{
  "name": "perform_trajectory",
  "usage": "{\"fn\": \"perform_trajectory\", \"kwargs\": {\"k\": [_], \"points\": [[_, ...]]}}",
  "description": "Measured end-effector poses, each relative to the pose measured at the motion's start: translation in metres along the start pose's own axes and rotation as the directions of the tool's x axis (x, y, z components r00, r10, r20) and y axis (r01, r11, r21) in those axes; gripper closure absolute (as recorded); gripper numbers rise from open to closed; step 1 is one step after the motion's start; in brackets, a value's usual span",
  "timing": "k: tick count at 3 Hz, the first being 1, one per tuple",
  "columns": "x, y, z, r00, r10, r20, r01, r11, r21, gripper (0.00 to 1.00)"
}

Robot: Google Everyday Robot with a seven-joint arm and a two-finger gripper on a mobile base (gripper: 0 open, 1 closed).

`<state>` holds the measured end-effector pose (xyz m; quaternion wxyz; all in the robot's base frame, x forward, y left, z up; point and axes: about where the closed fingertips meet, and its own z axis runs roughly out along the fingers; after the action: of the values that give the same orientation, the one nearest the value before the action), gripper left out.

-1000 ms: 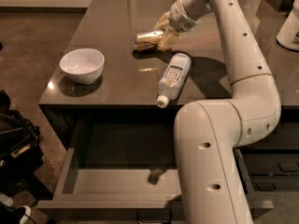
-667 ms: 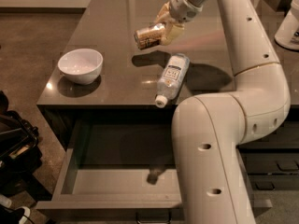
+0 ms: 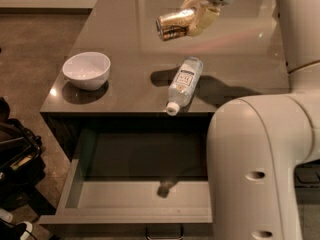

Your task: Place orange can into top drawer

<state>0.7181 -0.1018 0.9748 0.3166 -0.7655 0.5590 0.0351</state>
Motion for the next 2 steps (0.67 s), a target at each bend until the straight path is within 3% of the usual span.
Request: {"fn": "perform_trajectory", "kwargs": {"k": [1, 2], "points": [[0.004, 0.019, -0.064, 0.995, 0.092, 0.037, -0.095, 0.9908, 0.096, 1.0], [-0.015, 0.039, -0.152, 0.99, 0.115, 0.079, -0.133, 0.9498, 0.283, 1.0]]}}
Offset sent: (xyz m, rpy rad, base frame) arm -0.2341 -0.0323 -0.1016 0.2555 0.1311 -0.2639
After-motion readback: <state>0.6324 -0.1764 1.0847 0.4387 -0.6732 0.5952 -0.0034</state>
